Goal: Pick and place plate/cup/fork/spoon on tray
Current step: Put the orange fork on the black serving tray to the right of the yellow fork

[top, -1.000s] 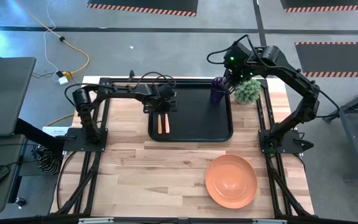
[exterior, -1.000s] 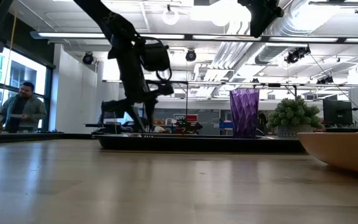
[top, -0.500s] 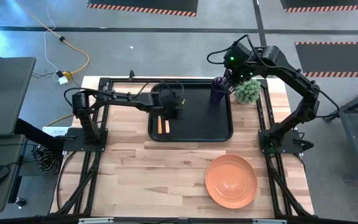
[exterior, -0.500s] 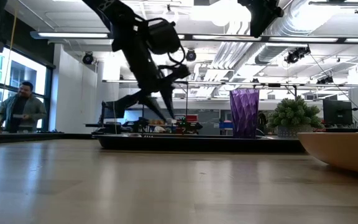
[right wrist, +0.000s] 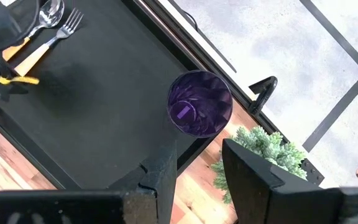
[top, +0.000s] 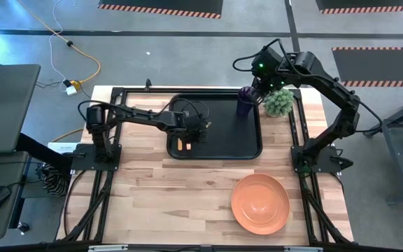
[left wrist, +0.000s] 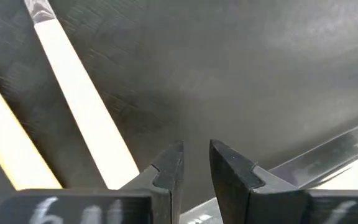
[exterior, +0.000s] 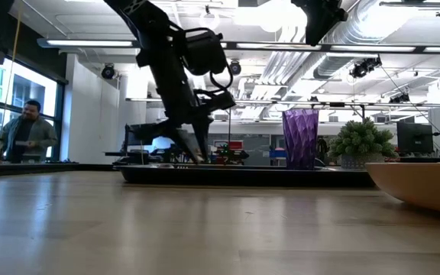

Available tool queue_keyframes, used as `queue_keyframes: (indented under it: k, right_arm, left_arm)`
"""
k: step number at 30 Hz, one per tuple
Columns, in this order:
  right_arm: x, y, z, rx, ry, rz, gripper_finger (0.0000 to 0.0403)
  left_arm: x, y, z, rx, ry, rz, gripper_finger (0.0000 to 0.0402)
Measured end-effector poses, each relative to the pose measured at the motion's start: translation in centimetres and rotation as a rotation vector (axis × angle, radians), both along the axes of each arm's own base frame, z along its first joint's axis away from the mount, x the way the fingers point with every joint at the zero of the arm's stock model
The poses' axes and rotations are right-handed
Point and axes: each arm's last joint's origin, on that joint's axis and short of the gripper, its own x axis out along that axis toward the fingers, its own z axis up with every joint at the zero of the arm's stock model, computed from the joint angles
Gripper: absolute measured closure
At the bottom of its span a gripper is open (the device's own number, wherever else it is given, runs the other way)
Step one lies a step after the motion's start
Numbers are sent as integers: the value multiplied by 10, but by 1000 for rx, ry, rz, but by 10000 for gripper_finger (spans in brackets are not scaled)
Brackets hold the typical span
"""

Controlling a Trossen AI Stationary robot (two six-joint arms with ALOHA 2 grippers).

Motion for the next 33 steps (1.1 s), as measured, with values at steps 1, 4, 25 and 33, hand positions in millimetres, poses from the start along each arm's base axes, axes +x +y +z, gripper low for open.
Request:
queue_keyframes:
  k: [1,4,25,33]
  right_arm:
    - [0,0,0,0,0,0,281]
    - [0,0,0,0,0,0,281]
    - [0,0,0,-1,-2,0,281]
    - [0,0,0,-1,-2,0,281]
  left_arm:
    - [0,0,-1,-1,6,-1,337]
    - [-2,0,-1,-4,22,-1,337]
    - [-7,-1,-6,-15,91,-3,337]
    - [-6,-3,-17,-27,119,-9,337]
